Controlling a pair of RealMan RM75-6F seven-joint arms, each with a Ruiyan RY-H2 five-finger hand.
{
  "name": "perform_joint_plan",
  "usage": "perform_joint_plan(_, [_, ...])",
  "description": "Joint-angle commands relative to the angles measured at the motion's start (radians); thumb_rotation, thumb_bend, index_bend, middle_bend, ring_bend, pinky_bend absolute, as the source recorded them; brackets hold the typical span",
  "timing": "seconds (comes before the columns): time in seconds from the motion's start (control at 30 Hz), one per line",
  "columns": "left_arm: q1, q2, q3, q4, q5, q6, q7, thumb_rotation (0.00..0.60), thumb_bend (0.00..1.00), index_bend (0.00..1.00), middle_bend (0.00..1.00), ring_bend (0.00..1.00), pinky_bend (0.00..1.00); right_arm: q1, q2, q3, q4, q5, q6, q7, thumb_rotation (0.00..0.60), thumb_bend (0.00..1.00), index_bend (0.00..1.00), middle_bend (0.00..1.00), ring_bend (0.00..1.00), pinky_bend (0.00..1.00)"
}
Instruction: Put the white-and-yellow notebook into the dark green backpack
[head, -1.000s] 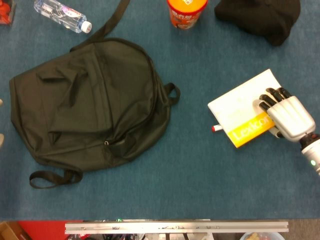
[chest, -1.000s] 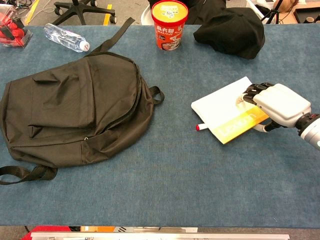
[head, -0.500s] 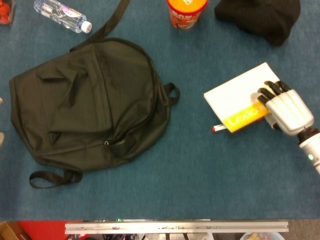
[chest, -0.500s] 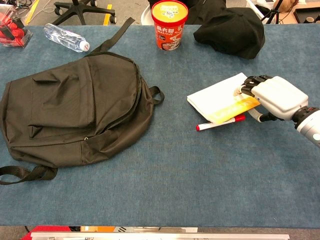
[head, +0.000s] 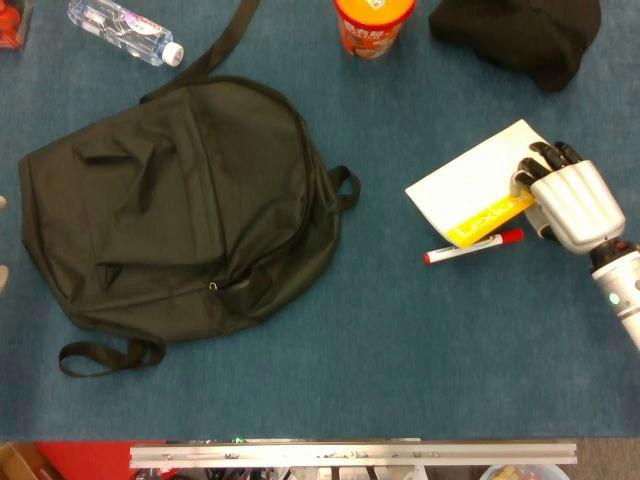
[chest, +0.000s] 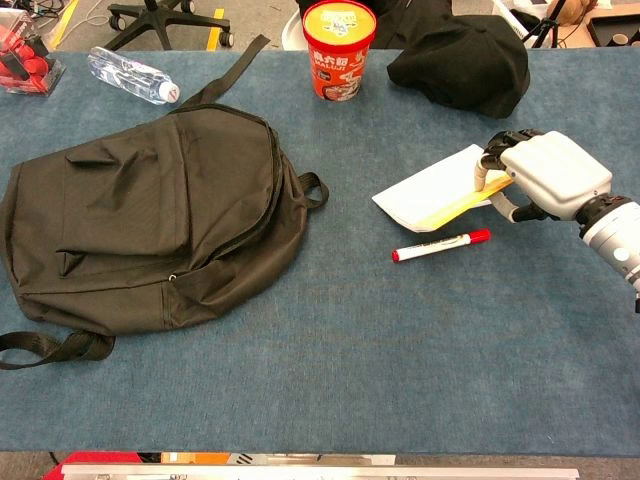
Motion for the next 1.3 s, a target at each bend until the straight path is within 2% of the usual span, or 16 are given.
perform_joint_plan(0.03, [-0.002, 0.001, 0.0, -0.002, 0.0, -0.003, 0.002, 0.6, 0.22, 0.26, 0.3, 0.26, 0.23, -0.002, -0.002, 0.005, 0.002, 0.007, 0.008, -0.005, 0.6, 0.34, 0.55, 0.46, 0.25, 0.26])
perform_joint_plan(0.17, [-0.011, 0.003, -0.001, -0.006, 0.005, -0.012, 0.008, 0.6, 0.22, 0.26, 0.29, 0.26, 0.23, -0.006, -0.01, 0.02, 0.01, 0.022, 0.029, -0.018, 0.6, 0.29, 0.62, 0.51, 0.3, 0.3])
perform_joint_plan(0.5, [-0.045, 0.01, -0.018, -0.006, 0.02, -0.032, 0.007, 0.6, 0.22, 0.26, 0.29, 0.26, 0.23, -0.001, -0.024, 0.044, 0.03, 0.042, 0.056, -0.049, 0.6, 0.29, 0.72, 0.58, 0.4, 0.43])
perform_joint_plan(0.57, [-0.052, 0.013, -0.02, -0.005, 0.026, -0.035, 0.004, 0.6, 0.22, 0.26, 0.29, 0.26, 0.23, 0.003, -0.025, 0.05, 0.035, 0.046, 0.058, -0.05, 0.6, 0.32, 0.74, 0.6, 0.42, 0.46])
perform_joint_plan(0.7, [-0.067, 0.013, -0.025, 0.001, 0.036, -0.043, -0.004, 0.6, 0.22, 0.26, 0.29, 0.26, 0.23, 0.011, -0.023, 0.062, 0.034, 0.048, 0.067, -0.044, 0.6, 0.46, 0.75, 0.61, 0.44, 0.49])
perform_joint_plan(0.87, [-0.091, 0.014, -0.029, 0.014, 0.052, -0.064, -0.016, 0.6, 0.22, 0.26, 0.29, 0.26, 0.23, 0.017, -0.023, 0.079, 0.038, 0.05, 0.092, -0.036, 0.6, 0.53, 0.76, 0.63, 0.46, 0.51])
perform_joint_plan(1.1, [-0.14, 0.009, -0.036, 0.034, 0.088, -0.102, -0.042, 0.6, 0.22, 0.26, 0.29, 0.26, 0.23, 0.019, 0.015, 0.107, -0.016, 0.049, 0.141, -0.027, 0.6, 0.54, 0.77, 0.64, 0.47, 0.52])
perform_joint_plan(1.3, [-0.2, 0.006, -0.033, 0.052, 0.123, -0.169, -0.109, 0.6, 0.22, 0.27, 0.29, 0.26, 0.23, -0.008, 0.094, 0.115, -0.129, 0.059, 0.18, -0.058, 0.6, 0.54, 0.77, 0.64, 0.47, 0.53])
